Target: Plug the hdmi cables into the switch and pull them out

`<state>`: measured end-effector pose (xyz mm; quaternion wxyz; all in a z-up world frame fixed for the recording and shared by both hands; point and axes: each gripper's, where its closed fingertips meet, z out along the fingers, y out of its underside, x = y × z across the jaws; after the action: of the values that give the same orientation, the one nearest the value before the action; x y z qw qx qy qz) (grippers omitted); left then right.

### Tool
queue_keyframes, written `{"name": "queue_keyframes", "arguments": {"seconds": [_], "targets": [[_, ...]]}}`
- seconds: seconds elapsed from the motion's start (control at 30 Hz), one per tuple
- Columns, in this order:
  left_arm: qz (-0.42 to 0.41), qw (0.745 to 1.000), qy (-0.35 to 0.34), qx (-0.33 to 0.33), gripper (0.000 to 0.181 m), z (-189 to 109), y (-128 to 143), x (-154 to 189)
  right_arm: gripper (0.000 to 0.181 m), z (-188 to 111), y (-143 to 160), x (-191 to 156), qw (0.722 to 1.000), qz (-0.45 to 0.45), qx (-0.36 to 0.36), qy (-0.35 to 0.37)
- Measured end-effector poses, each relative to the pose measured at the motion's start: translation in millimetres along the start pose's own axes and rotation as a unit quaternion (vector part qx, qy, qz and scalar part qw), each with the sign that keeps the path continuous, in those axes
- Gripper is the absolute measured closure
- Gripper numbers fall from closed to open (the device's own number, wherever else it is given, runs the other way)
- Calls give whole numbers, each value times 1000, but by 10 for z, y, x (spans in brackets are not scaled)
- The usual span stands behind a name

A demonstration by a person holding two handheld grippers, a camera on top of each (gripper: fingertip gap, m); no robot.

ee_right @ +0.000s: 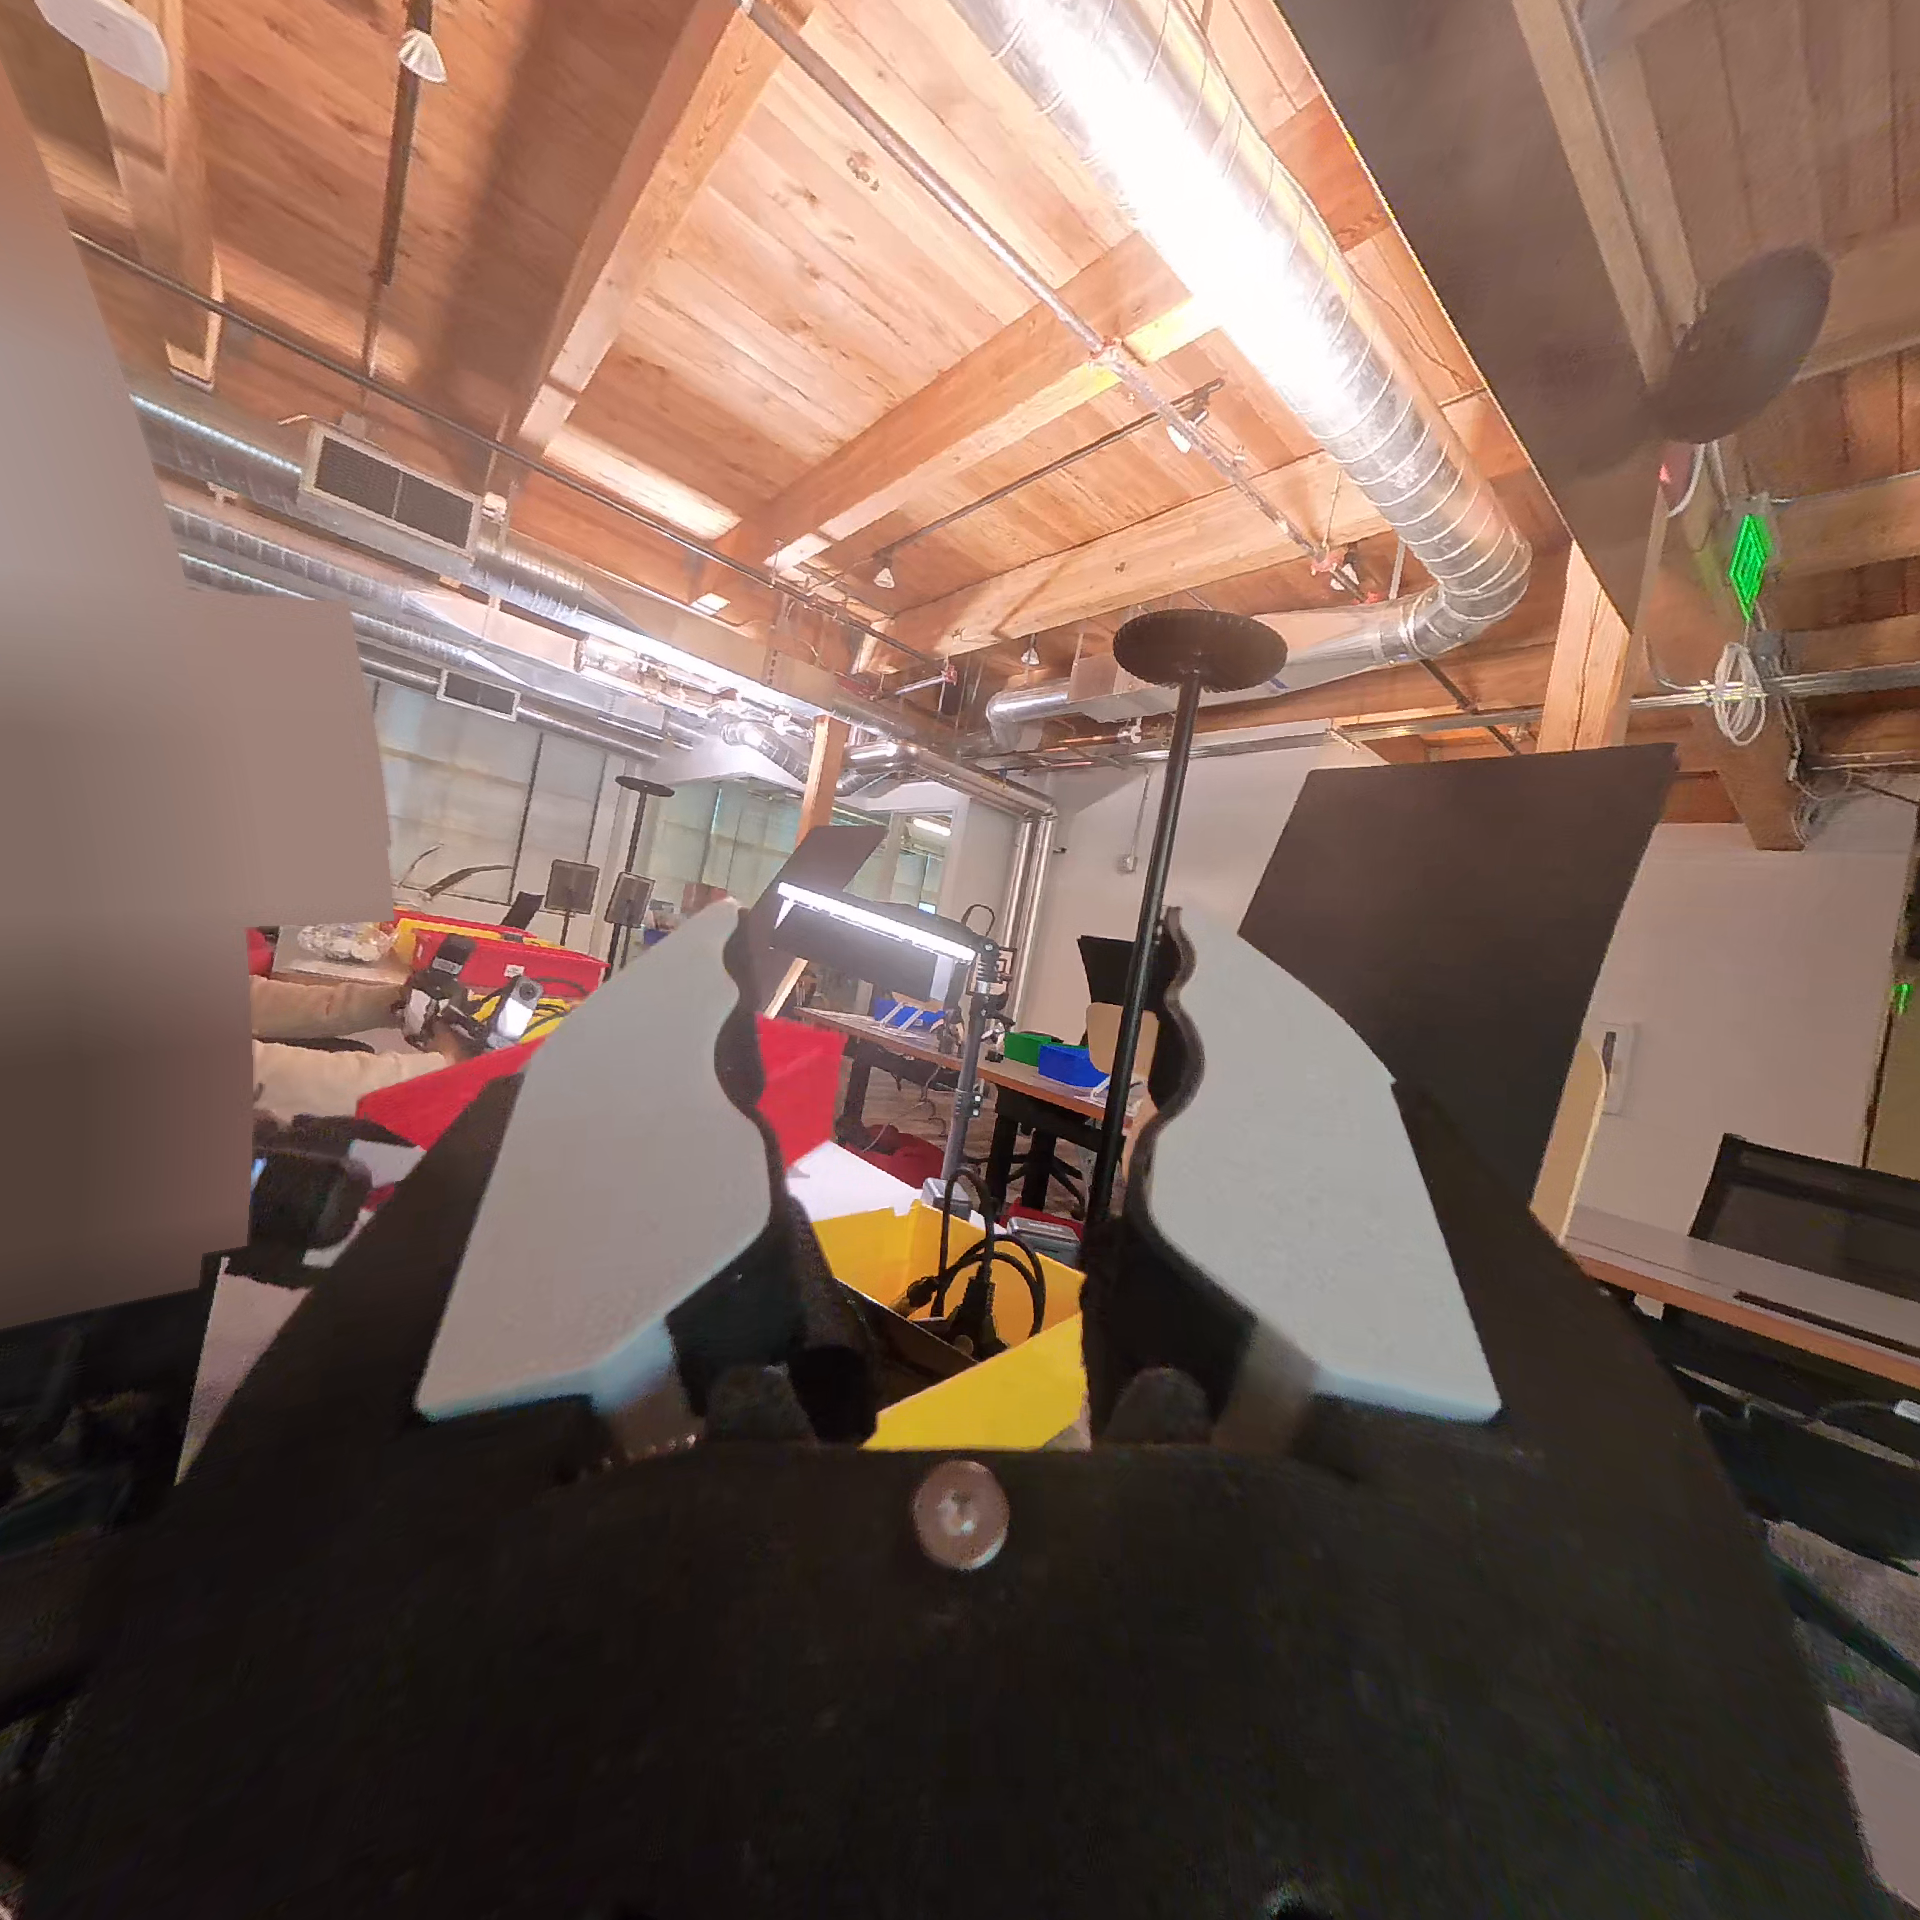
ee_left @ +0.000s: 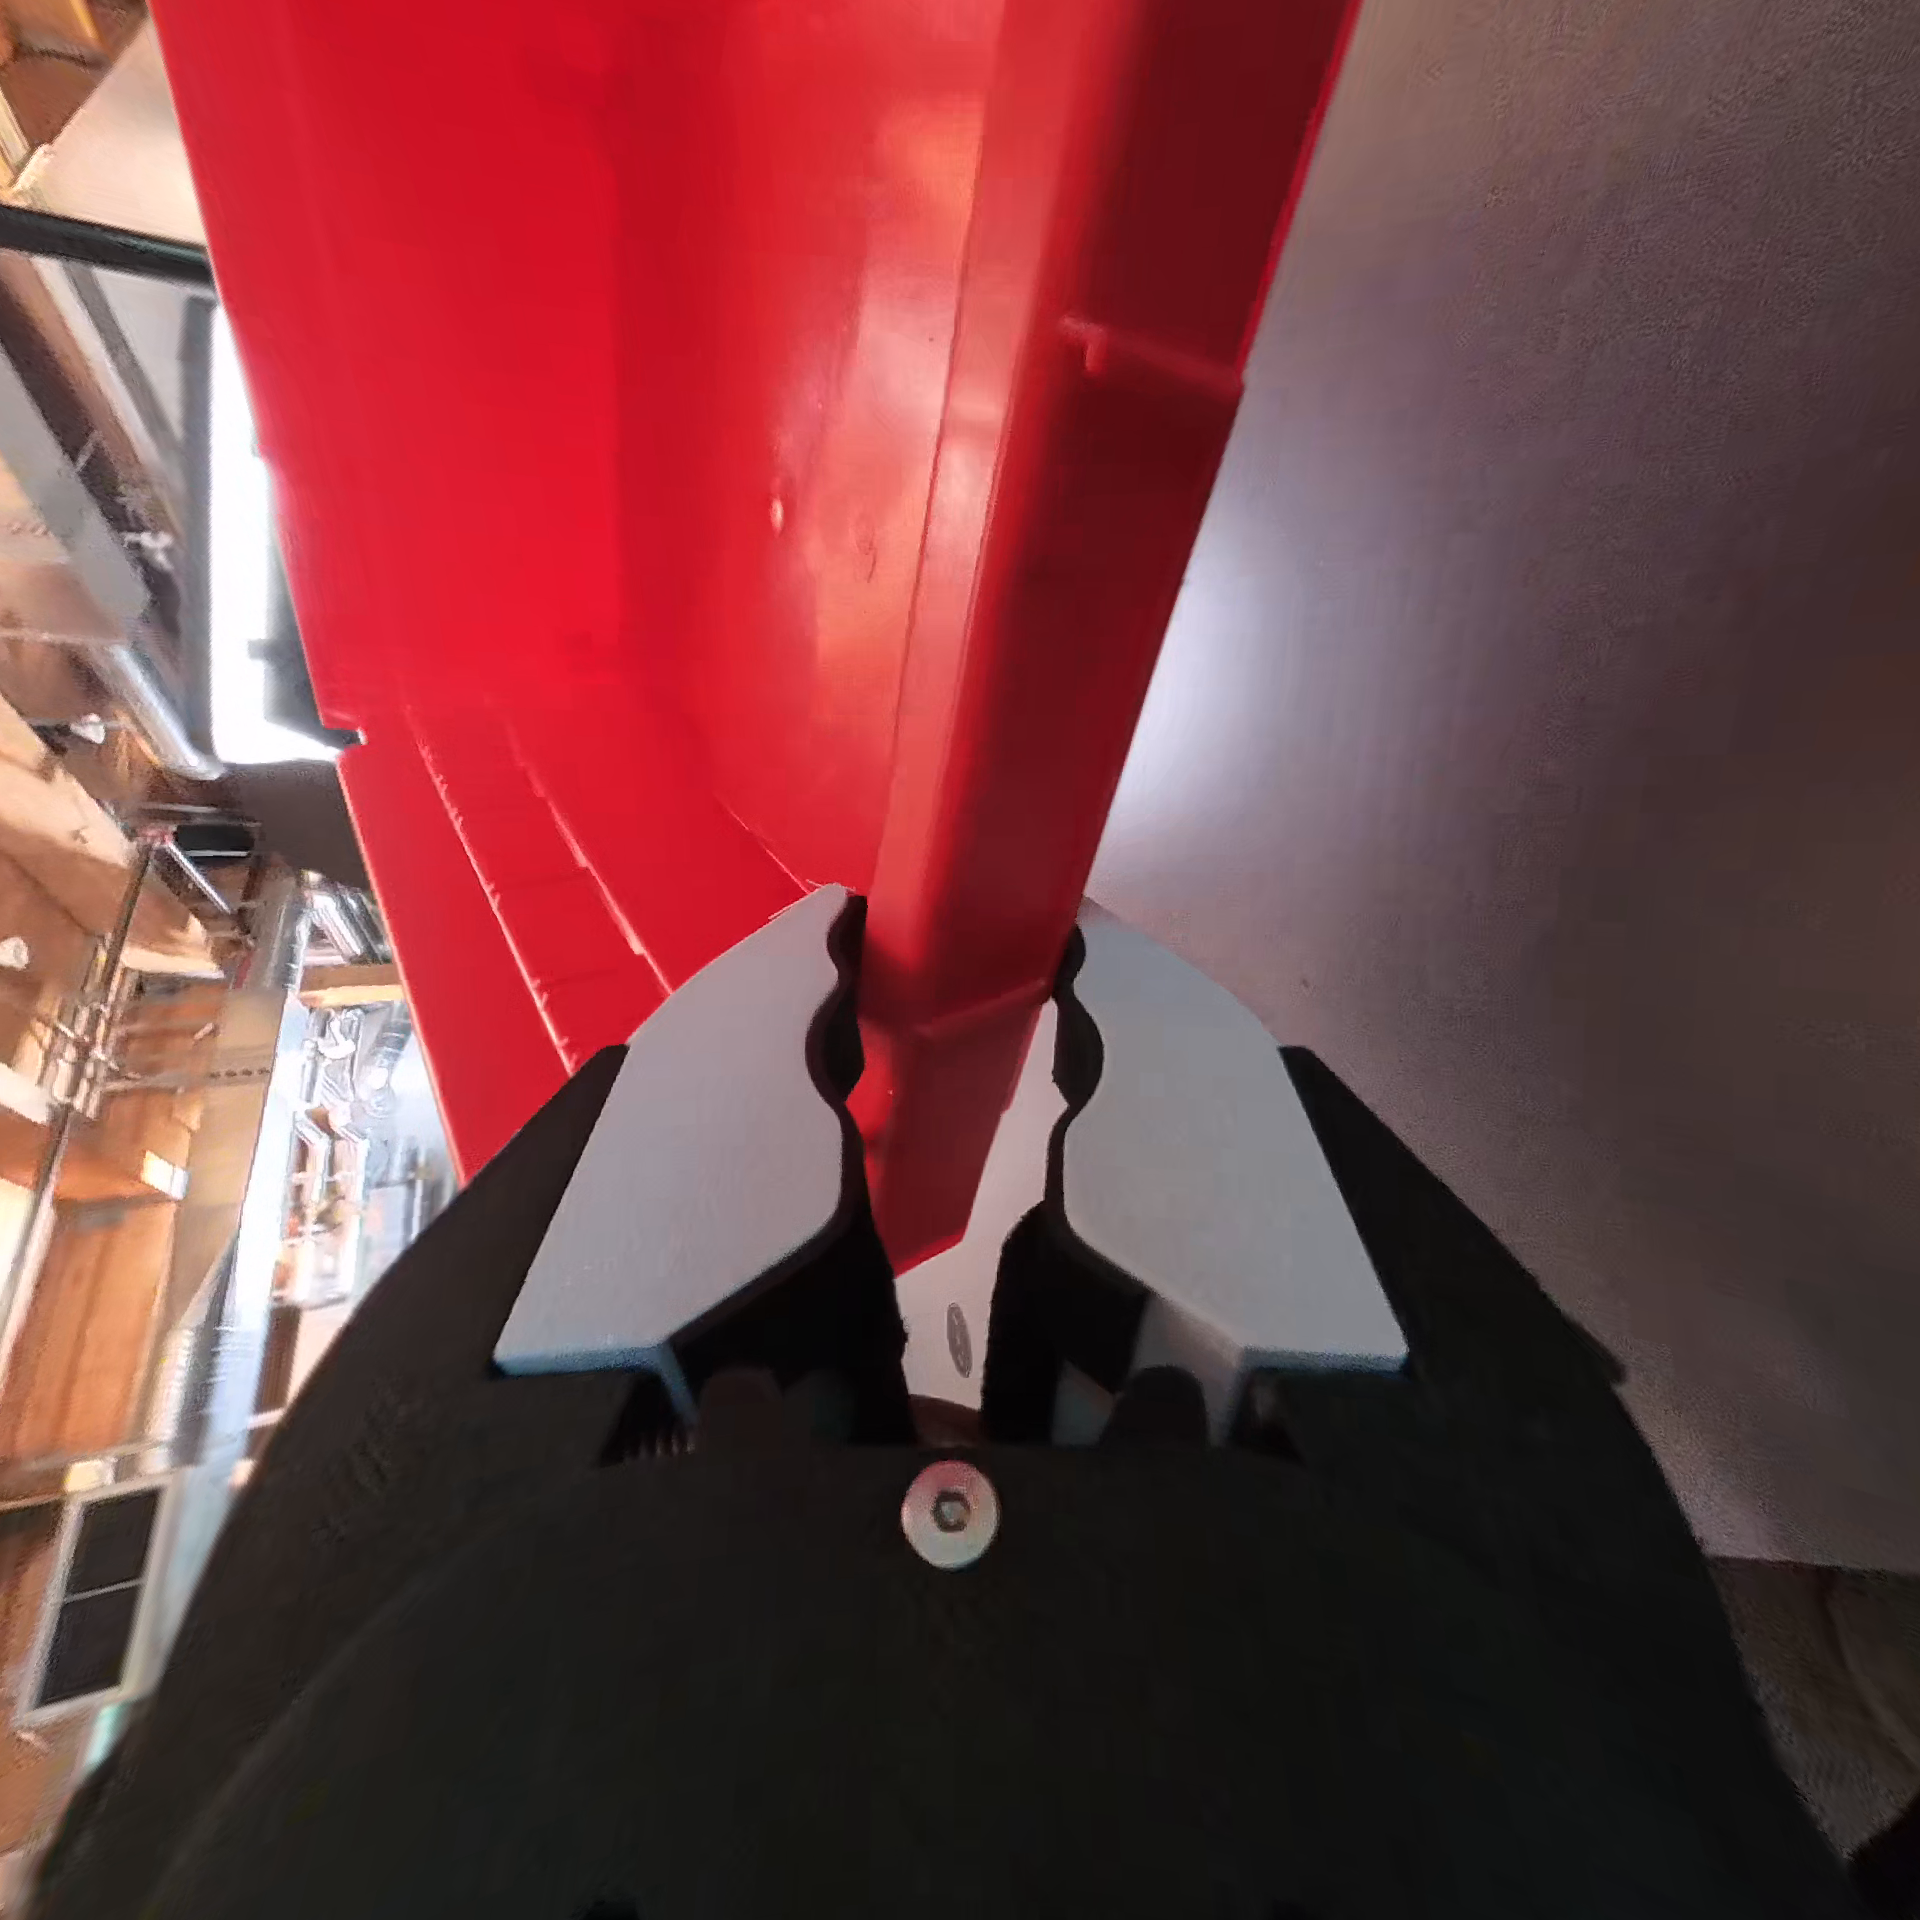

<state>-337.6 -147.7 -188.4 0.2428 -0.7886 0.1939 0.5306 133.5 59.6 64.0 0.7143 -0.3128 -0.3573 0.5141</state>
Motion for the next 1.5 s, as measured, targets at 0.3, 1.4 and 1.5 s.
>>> {"name": "queue_keyframes", "arguments": {"seconds": [0.3,1.4,1.5], "targets": [[2,996,-84,42,151,-419,-696,-525,114,-90,3,71,998,-42,-33,33],[125,899,143,394,151,-1118,-4443,1098,145,-918,996,276,896,-128,-424,-14],[148,899,161,380,150,-1012,-4455,1343,145,-1077,1206,260,868,-116,-482,-40]]}}
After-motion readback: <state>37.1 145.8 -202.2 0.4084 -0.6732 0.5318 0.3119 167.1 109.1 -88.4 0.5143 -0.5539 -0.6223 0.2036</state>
